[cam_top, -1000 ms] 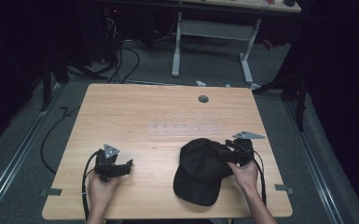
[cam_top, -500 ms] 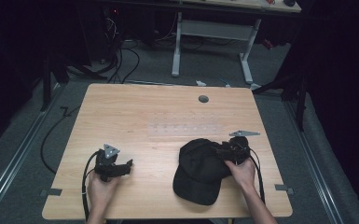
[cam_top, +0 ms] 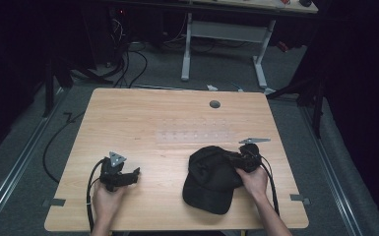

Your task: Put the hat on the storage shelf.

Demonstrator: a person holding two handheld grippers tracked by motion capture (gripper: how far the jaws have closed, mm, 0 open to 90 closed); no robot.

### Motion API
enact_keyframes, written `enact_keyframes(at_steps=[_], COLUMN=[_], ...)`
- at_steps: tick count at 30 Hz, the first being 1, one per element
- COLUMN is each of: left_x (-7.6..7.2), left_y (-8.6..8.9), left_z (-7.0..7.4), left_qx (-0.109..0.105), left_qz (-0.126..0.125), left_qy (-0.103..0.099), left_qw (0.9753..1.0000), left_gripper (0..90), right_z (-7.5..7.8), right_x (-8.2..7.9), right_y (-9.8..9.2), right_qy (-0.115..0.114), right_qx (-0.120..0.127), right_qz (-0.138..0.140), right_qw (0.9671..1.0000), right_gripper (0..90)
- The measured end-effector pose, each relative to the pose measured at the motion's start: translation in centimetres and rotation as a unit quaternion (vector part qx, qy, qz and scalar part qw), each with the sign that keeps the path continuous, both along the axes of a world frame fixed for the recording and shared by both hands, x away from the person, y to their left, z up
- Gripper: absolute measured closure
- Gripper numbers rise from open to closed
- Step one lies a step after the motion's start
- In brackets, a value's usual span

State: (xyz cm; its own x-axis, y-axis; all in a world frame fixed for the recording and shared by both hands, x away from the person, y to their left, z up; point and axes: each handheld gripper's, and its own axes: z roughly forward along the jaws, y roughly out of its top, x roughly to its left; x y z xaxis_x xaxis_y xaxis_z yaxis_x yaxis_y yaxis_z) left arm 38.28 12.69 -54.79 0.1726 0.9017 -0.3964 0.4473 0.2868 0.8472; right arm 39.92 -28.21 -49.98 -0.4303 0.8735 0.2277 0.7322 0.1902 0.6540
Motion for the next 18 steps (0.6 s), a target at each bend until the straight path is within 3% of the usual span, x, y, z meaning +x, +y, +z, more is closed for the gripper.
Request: enact_keyframes(at_steps=[10, 18], left_x=[0.0, 0.0], left_y=[0.0, 0.0], left_z=[0.0, 0.0], left_qx=[0.001, 0.000], left_qz=[0.001, 0.003], left_qy=[0.000, 0.000], left_qw=[1.0000, 1.0000], left_gripper=[19.2, 19.2], right_z=[0.6, 1.5], right_x=[-0.4, -1.1], right_y=[-0.4, -0.8], right_qy=[-0.015, -0.040], right_qx=[0.010, 0.032], right_qz=[0.017, 0.036], right_qw=[0.9997, 0.9980], right_gripper=[76.0, 79.4])
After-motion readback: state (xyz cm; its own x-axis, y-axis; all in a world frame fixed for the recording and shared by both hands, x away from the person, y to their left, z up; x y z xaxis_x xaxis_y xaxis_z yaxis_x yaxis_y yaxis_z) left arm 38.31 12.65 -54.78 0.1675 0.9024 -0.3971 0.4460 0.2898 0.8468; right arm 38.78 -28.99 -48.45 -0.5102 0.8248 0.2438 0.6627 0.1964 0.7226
